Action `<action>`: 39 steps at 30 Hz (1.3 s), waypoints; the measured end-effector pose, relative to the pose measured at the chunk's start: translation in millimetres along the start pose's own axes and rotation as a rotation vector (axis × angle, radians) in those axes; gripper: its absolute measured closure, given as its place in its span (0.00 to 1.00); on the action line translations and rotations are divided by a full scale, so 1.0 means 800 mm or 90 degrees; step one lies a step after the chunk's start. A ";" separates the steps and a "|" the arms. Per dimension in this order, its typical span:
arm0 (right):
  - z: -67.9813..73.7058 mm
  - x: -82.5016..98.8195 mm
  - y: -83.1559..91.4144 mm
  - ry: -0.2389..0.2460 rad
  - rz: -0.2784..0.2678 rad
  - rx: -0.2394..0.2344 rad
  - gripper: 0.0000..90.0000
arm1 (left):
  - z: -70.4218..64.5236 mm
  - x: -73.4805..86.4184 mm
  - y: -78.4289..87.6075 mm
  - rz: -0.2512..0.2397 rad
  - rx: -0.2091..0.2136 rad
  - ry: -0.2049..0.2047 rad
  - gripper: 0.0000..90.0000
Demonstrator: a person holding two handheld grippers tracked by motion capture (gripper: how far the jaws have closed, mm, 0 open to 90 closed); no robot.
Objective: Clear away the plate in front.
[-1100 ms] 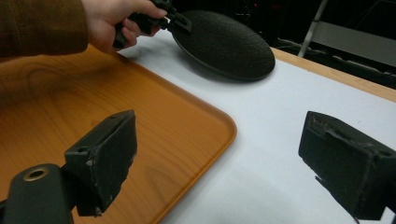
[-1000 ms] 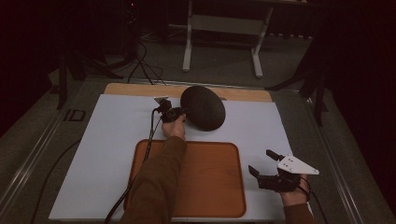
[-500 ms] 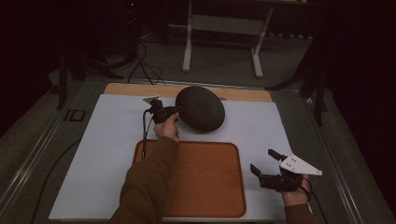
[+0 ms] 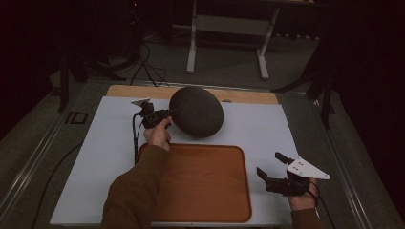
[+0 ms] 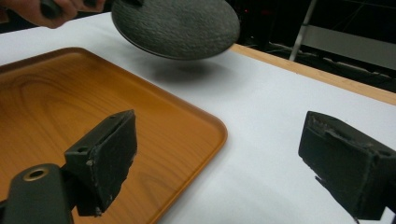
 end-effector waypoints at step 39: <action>0.002 0.001 -0.001 0.002 0.006 0.003 0.13 | 0.048 0.048 0.108 -0.005 0.045 0.006 0.95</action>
Point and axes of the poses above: each handheld gripper's, and its own axes: y roughly backward along the jaws, x roughly out of its underside, z roughly to its left, the point moved 7 cm from there along -y, roughly forward along the jaws, and after that the axes turned 7 degrees about -x, right-handed, at the moved point
